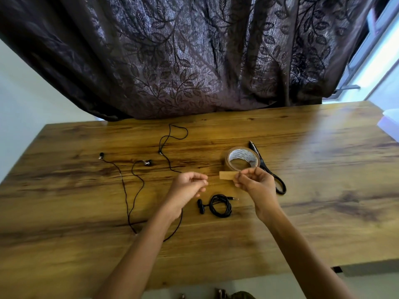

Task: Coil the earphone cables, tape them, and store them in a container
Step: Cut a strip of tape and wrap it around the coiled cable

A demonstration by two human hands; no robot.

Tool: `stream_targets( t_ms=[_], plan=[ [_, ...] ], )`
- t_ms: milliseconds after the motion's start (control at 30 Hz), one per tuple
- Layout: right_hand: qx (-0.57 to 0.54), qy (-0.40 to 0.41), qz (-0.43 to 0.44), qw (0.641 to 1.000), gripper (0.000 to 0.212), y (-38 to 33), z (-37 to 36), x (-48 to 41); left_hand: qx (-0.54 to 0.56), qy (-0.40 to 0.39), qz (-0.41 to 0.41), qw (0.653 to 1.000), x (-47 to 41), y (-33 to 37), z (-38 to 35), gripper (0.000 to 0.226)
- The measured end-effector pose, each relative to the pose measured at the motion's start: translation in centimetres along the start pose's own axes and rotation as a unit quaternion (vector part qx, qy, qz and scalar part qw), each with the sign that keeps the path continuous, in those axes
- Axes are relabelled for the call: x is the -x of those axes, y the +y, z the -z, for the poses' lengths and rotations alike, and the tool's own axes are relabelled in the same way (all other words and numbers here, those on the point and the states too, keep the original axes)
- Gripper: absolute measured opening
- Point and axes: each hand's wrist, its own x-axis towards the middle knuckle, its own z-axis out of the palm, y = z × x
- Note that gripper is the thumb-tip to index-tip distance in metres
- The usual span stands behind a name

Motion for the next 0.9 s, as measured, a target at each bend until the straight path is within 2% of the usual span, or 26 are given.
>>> stream_targets(
  t_ms=[67,167,267,433,667,733,800,900],
  plan=[
    [0.001,0.026,-0.016,1.000,0.012,0.8,-0.1,0.3,-0.131,0.028,-0.044,0.990,-0.2,-1.1,-1.0,0.007],
    [-0.010,0.062,-0.043,0.997,0.008,2.0,-0.5,0.5,-0.290,0.077,-0.077,0.951,-0.7,-2.8,-2.8,0.017],
    [-0.010,0.080,-0.055,0.995,0.011,3.1,-0.7,0.6,-0.385,0.128,-0.099,0.909,-0.9,-4.1,-4.2,0.028],
    [0.000,0.087,-0.069,0.994,0.011,4.0,-0.6,0.8,-0.523,0.121,-0.135,0.832,-0.8,-4.7,-5.3,0.028],
    [0.000,0.087,-0.060,0.994,0.006,4.6,-0.3,1.0,-0.597,0.094,-0.193,0.773,0.3,-4.3,-6.4,0.005],
    [0.006,0.090,-0.054,0.994,0.007,4.7,-0.3,1.0,-0.610,0.086,-0.208,0.760,0.0,-4.8,-6.4,0.023],
    [0.014,0.088,-0.049,0.995,0.008,4.8,-0.2,1.0,-0.607,0.090,-0.216,0.760,-0.5,-5.4,-6.3,0.026],
    [0.046,0.081,-0.041,0.995,0.009,5.1,-0.1,0.9,-0.599,0.071,-0.230,0.764,-0.4,-5.6,-6.0,0.019]
  ],
)
